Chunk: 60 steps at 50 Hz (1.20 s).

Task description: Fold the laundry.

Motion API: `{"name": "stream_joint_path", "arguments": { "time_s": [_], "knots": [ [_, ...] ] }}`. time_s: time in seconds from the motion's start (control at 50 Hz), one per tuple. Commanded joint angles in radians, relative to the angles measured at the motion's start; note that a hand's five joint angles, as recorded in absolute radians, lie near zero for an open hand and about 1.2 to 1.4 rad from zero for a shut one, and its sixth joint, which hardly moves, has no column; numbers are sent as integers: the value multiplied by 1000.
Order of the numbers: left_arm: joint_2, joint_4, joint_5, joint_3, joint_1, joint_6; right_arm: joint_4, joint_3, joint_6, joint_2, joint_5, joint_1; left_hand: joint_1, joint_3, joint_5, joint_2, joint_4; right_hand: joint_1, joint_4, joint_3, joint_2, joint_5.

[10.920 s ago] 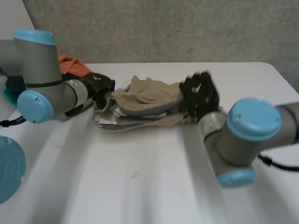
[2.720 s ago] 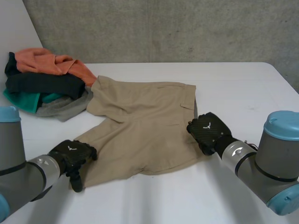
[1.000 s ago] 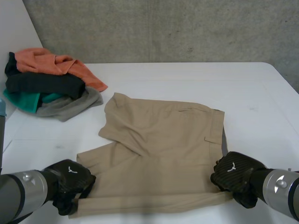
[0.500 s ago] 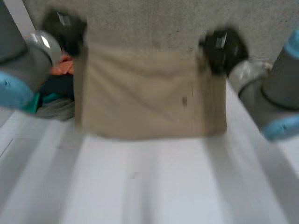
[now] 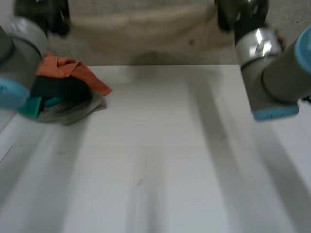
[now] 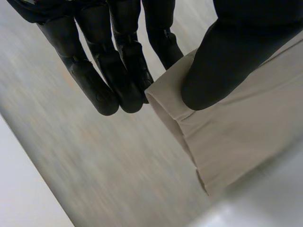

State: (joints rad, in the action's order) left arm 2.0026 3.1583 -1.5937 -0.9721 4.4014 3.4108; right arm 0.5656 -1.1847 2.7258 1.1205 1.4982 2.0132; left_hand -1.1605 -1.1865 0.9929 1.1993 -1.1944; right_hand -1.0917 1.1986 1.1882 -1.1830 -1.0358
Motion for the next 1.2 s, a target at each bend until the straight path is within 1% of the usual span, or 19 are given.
{"name": "stream_joint_path", "arguments": {
  "time_s": [0.02,0.16,0.3,0.44,0.46,0.5,0.52,0.54,0.6,0.68,0.72,0.8,0.88,0.96,1.0,1.04,1.1,1.14,1.2],
  "knots": [
    [56,40,49,-307,-36,43,-9,-264,-6,-102,-48,-31,-236,-210,229,197,-202,-305,198,208,-213,-186],
    [85,40,69,-453,-56,148,-79,-401,-90,-122,-70,-44,-236,-210,229,197,-202,-305,198,208,-213,-186],
    [-20,-67,69,-516,-50,219,-285,-449,-156,-38,-88,-47,-236,-210,229,197,-202,-305,198,208,-213,-186],
    [-197,-309,69,-573,-48,277,-571,-463,-218,111,-88,-47,-236,-210,229,197,-202,-305,198,208,-213,-186],
    [-232,-384,67,-592,-51,306,-654,-469,-250,148,-88,-50,-236,-210,229,197,-202,-305,198,208,-213,-186],
    [-267,-455,67,-615,-57,338,-742,-478,-293,182,-88,-56,-236,-210,229,197,-202,-305,198,208,-213,-186],
    [-298,-531,67,-643,-68,375,-788,-486,-316,199,-90,-59,-236,-210,229,197,-202,-305,198,208,-213,-186],
    [-312,-570,69,-657,-76,393,-876,-506,-368,228,-95,-66,-236,-210,229,197,-202,-305,198,208,-213,-186],
    [-356,-705,73,-710,-118,468,-1028,-562,-495,277,-116,-79,-236,-210,229,197,-202,-305,198,208,-213,-186],
    [-380,-796,95,-752,-169,530,-1101,-607,-642,323,-166,-111,-236,-210,229,197,-202,-305,198,208,-213,-186],
    [-378,-784,113,-746,-177,538,-1089,-607,-678,331,-188,-120,-236,-210,229,197,-202,-305,198,208,-213,-186],
    [-320,-672,120,-644,-148,539,-1014,-572,-609,296,-207,-137,-236,-210,229,197,-202,-305,198,208,-213,-186],
    [-164,-516,97,-426,-112,512,-879,-477,-462,217,-188,-134,-236,-210,229,197,-202,-305,198,208,-213,-186],
    [-1,-439,69,-208,-103,449,-782,-403,-361,150,-145,-122,-236,-210,229,197,-202,-305,198,208,-213,-186],
    [92,-461,38,-87,-106,397,-764,-380,-304,124,-125,-111,-236,-210,229,197,-202,-305,198,208,-213,-186],
    [140,-497,14,-22,-109,366,-757,-377,-259,119,-116,-106,-236,-210,229,197,-202,119,-226,-216,211,238],
    [196,-586,-15,58,-117,315,-760,-378,-180,128,-98,-99,-236,-210,229,197,-202,552,-659,-649,643,671],
    [219,-629,-19,82,-125,297,-771,-382,-125,156,-99,-99,-236,-210,229,197,-202,708,-815,-804,799,827],
    [228,-632,-14,85,-128,292,-802,-386,-83,189,-108,-105,-236,-210,229,197,-202,747,-854,-843,838,865]
  ]
}}
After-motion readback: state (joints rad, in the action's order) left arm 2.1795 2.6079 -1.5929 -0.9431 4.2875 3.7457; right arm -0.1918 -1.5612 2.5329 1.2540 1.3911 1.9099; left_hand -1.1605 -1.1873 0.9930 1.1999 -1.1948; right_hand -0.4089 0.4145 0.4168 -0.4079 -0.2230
